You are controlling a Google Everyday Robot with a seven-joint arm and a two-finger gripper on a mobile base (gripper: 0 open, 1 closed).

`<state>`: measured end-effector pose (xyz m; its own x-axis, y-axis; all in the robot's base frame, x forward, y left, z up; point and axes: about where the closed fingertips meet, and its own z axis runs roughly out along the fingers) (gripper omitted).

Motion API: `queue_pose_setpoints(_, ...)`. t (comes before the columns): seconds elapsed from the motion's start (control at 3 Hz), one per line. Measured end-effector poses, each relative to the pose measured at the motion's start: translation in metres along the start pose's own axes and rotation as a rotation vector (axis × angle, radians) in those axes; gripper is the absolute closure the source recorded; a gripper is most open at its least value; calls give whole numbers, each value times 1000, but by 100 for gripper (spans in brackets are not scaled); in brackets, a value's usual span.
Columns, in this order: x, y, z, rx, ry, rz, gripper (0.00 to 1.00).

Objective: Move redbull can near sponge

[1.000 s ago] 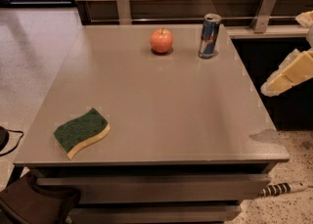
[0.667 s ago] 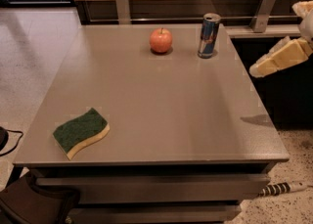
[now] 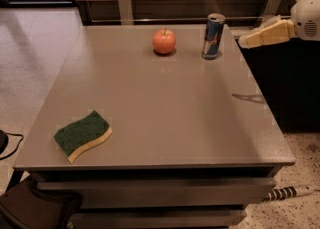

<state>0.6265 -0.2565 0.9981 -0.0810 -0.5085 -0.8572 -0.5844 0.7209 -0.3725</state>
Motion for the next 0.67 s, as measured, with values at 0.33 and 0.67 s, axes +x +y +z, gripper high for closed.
queue_pose_setpoints(0.33, 0, 0, 0, 0, 0, 0, 0)
queue_pose_setpoints(0.67, 2, -4, 13, -14, -20, 18, 0)
